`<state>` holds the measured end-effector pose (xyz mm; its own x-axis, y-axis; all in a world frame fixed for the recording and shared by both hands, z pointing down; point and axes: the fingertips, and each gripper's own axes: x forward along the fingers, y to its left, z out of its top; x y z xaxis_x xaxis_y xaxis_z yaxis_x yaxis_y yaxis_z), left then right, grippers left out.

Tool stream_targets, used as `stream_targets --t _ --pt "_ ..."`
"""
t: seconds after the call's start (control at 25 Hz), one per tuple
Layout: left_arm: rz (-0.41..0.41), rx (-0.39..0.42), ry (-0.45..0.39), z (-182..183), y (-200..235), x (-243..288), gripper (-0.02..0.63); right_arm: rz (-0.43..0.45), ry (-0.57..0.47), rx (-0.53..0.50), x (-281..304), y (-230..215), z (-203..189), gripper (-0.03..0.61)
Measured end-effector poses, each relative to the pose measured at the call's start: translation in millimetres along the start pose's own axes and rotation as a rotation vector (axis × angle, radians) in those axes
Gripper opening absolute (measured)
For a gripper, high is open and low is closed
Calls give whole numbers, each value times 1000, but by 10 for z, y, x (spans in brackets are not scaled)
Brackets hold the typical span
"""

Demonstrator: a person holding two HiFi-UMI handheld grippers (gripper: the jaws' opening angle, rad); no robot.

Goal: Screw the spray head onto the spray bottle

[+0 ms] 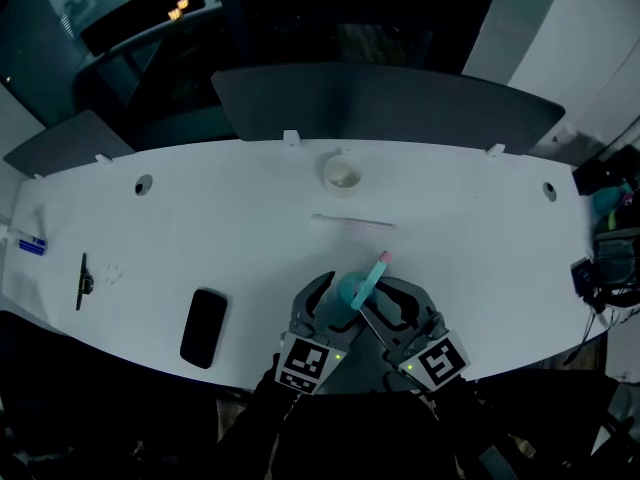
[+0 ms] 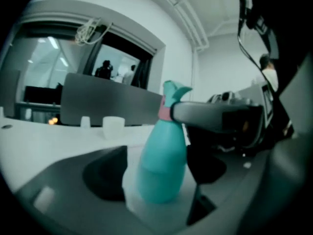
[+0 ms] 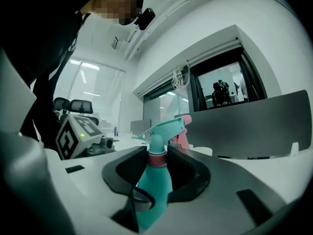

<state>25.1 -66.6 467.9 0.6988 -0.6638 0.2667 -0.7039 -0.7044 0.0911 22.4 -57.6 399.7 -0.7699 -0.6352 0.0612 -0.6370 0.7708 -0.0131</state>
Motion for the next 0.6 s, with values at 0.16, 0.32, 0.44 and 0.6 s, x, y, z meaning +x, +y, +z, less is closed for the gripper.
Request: stream_targets --t 0.16,0.32,0.44,0.6 --pt "-175 36 18 29 -93 81 316 18 -8 16 -5 -31 8 133" --pt "186 0 1 15 -77 61 311 -13 -8 -14 -7 -17 3 133" --pt "356 74 44 -30 -104 61 321 -32 -6 -4 -25 0 -5 133" --pt "97 52 -14 4 -49 -5 373 -1 2 7 -13 22 -17 133"
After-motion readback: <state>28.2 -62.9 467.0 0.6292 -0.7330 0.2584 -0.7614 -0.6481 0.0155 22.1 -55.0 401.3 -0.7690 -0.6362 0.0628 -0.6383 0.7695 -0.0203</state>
